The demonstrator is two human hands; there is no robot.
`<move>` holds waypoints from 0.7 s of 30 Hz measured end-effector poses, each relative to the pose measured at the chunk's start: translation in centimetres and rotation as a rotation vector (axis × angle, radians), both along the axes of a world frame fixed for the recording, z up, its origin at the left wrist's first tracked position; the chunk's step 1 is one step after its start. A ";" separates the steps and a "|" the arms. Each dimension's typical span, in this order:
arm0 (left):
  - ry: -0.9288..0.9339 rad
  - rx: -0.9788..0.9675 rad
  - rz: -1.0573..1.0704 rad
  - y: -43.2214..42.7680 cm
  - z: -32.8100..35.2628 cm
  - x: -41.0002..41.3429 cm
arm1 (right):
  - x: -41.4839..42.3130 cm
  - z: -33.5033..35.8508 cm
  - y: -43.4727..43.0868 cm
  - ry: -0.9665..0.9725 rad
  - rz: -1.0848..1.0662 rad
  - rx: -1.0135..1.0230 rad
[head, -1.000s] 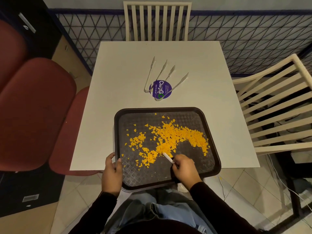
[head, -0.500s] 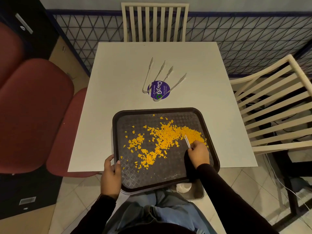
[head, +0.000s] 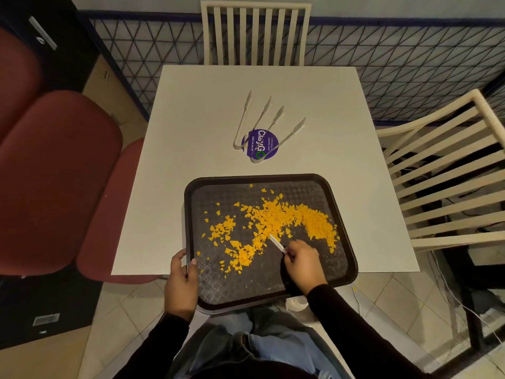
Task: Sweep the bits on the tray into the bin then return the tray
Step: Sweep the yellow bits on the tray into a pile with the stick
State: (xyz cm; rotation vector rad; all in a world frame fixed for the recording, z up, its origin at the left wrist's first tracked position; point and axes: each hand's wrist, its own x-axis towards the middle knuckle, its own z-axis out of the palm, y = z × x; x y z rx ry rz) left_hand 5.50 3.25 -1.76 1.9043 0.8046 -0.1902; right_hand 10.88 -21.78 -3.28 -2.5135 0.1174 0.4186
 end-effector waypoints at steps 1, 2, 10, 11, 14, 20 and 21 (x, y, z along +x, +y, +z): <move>-0.003 -0.003 0.001 0.0 0.0 0.0 | 0.7 -0.1 -0.2 -0.005 -0.036 0.004; -0.007 -0.004 0.004 -0.1 0.0 0.0 | 1.4 -0.1 -0.4 -0.006 -0.067 0.005; -0.010 0.007 0.004 -0.2 0.4 0.1 | 5.6 -0.9 -3.7 0.064 -0.343 -0.006; -0.011 0.009 0.001 -0.3 0.4 0.1 | 5.8 -1.1 -3.9 0.072 -0.360 -0.007; -0.017 0.019 -0.004 -0.3 0.6 0.1 | 5.6 -0.5 -3.9 0.070 -0.345 -0.016; -0.005 0.014 0.017 -0.2 0.3 0.2 | 1.2 1.2 -1.7 0.020 -0.229 0.047; -0.008 0.019 0.017 -0.2 0.2 0.1 | 0.1 1.4 -1.3 0.023 -0.155 0.026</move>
